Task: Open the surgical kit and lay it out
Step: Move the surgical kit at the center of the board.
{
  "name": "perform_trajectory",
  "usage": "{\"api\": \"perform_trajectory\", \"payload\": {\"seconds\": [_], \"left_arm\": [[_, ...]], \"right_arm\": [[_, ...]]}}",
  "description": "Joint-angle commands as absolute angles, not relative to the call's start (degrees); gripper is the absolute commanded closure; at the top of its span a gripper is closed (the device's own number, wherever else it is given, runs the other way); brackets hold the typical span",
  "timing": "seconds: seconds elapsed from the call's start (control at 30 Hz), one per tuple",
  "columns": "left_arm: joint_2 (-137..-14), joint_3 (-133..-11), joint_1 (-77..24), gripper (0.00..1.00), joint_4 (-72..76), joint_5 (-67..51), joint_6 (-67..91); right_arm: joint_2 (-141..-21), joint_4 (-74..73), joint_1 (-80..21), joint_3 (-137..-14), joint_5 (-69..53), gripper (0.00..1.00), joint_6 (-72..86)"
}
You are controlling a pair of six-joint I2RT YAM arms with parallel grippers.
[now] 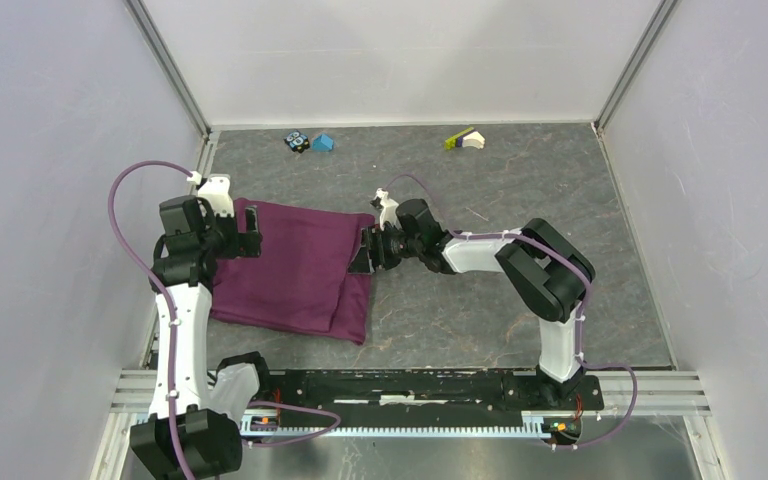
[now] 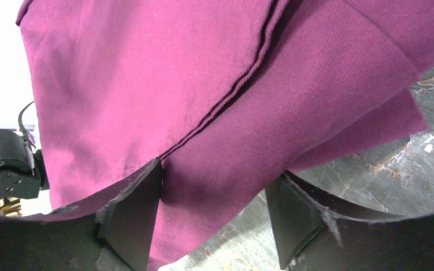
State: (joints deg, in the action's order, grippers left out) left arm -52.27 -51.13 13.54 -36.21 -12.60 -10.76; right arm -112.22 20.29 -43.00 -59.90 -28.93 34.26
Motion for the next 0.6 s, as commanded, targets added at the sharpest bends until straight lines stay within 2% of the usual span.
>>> {"api": "perform_trajectory", "payload": {"seconds": [0.0, 0.3, 0.57], "left_arm": [[-52.7, -51.1, 13.8, 0.00, -34.1, -14.0, -10.1], [-52.0, -50.6, 13.9, 0.00, -34.1, -12.6, -12.4], [-54.8, -51.3, 13.8, 0.00, -34.9, -7.1, -14.1]], "right_arm": [[-111.6, 11.7, -43.0, -60.3, -19.0, 0.33, 29.5], [-110.7, 9.8, -39.2, -59.7, -12.4, 0.52, 26.7], [-110.3, 7.7, -37.2, -61.3, -8.5, 0.55, 23.5]]}}
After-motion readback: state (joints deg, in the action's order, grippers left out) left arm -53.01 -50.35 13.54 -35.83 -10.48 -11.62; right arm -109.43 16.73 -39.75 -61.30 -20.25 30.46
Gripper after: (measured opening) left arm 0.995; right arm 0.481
